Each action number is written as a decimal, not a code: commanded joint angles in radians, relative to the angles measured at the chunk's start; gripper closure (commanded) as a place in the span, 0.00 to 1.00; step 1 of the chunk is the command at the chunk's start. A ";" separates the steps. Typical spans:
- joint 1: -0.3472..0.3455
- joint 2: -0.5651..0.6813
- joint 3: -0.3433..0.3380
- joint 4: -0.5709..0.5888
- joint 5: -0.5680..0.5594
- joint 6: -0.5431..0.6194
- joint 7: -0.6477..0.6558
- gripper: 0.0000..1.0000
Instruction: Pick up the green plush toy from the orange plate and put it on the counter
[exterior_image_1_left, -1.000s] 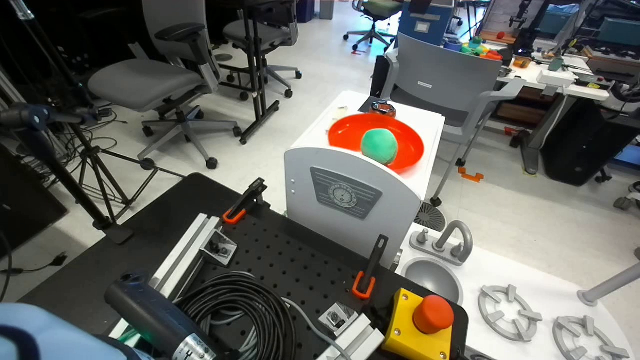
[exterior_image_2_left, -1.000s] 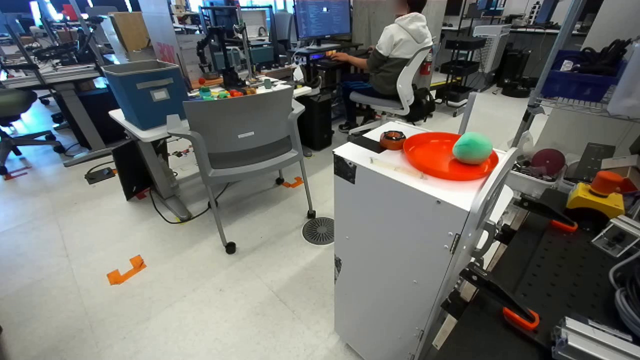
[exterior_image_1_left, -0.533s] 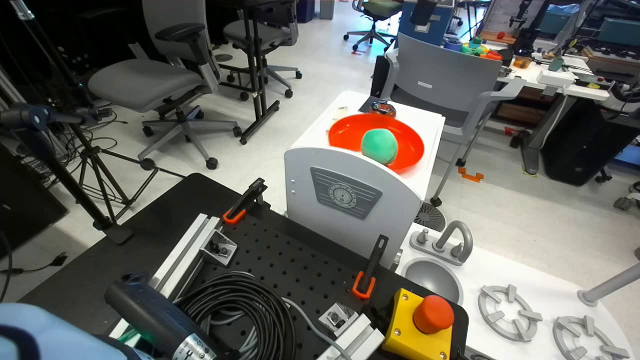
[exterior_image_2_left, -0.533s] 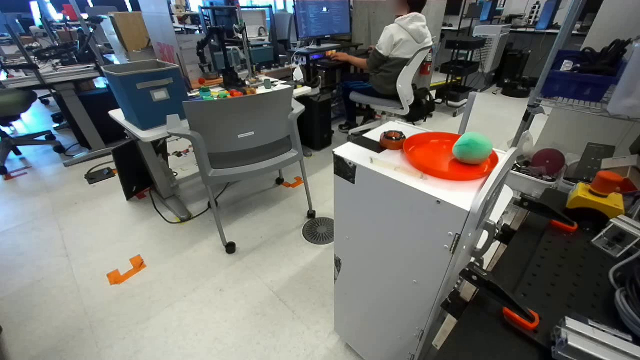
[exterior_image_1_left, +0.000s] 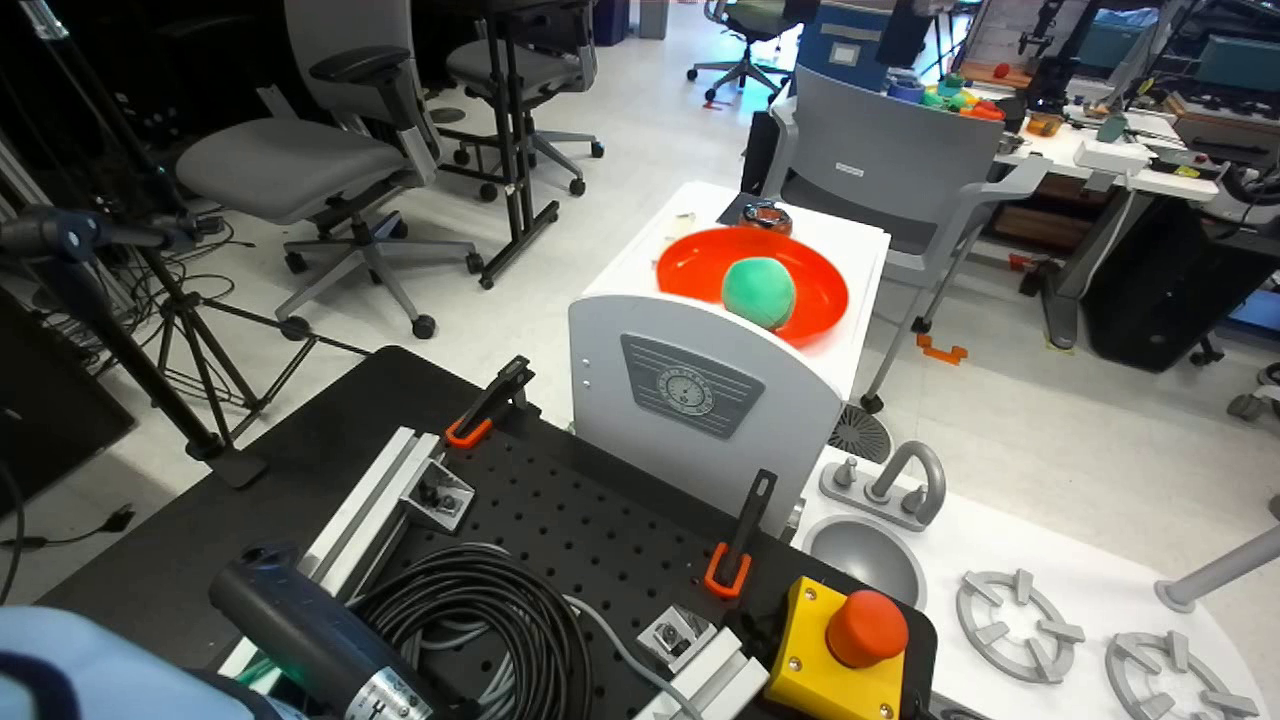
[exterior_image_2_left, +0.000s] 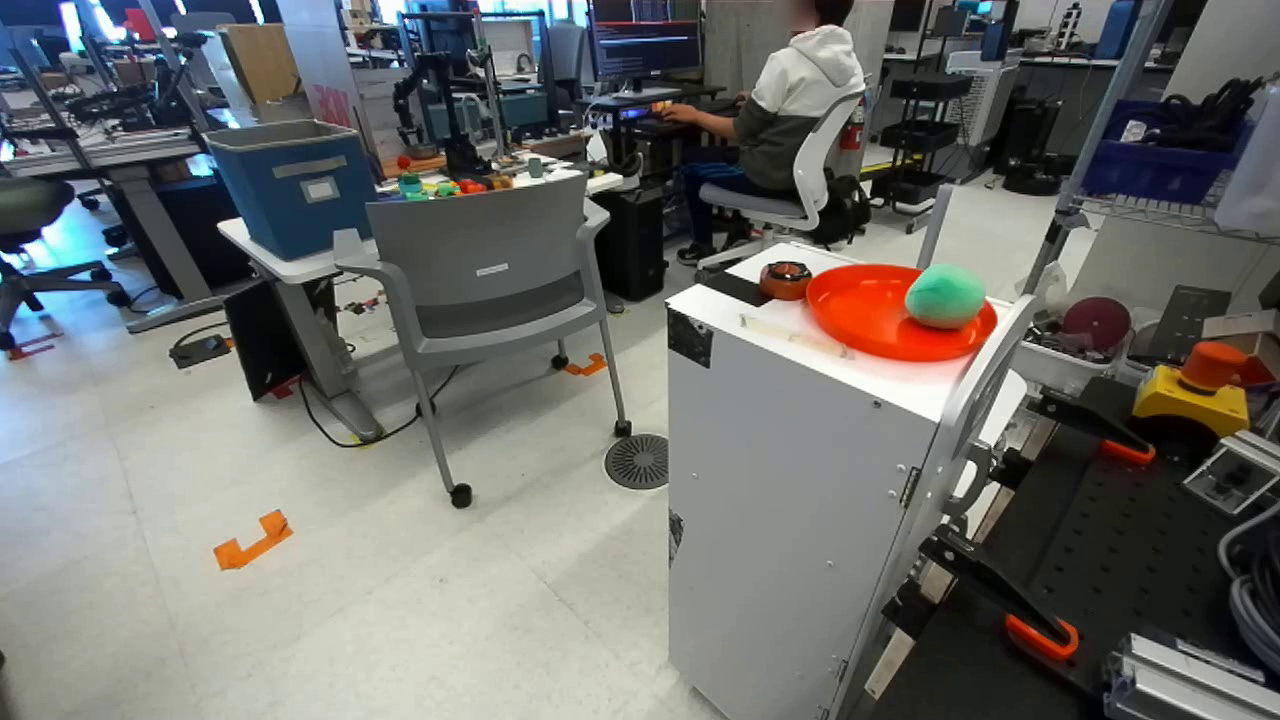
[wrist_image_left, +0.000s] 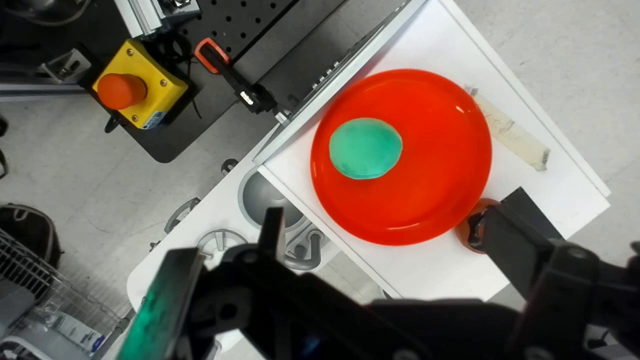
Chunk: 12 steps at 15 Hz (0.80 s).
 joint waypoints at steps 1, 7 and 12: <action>-0.014 0.020 0.008 0.011 -0.045 0.035 0.057 0.00; -0.015 0.058 -0.002 0.029 -0.051 0.041 0.079 0.00; -0.011 0.062 -0.005 0.028 -0.043 0.025 0.060 0.00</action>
